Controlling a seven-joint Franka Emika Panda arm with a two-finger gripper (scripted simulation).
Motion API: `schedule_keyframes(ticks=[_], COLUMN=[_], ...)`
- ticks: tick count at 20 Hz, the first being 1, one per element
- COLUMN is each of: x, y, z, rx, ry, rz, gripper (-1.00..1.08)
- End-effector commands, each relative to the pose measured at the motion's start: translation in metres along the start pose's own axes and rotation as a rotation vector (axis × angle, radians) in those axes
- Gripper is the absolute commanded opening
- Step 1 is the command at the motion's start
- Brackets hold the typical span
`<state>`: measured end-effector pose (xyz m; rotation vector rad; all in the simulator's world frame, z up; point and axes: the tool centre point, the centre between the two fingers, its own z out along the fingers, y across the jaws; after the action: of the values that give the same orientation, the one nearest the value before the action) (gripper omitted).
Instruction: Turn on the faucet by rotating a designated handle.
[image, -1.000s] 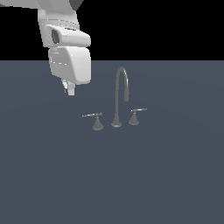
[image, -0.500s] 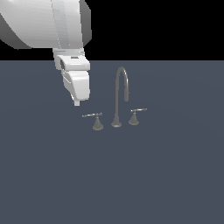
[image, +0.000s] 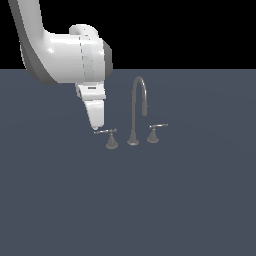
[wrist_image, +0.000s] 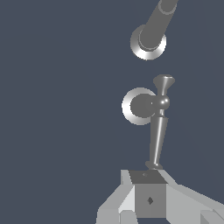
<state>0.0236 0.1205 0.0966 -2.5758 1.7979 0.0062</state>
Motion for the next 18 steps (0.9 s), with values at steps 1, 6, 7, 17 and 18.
schedule_keyframes(ticks=[1, 6, 7, 17, 18], x=[0.006, 0.016, 0.017, 0.021, 0.019], y=[-0.009, -0.021, -0.023, -0.027, -0.024], z=[0.011, 0.025, 0.027, 0.032, 0.032], rx=[0.001, 0.001, 0.001, 0.002, 0.002], ry=[0.003, 0.005, 0.005, 0.004, 0.004], rz=[0.037, 0.087, 0.094, 0.112, 0.112], gripper=[-1.00, -1.00, -1.00, -1.00, -1.00])
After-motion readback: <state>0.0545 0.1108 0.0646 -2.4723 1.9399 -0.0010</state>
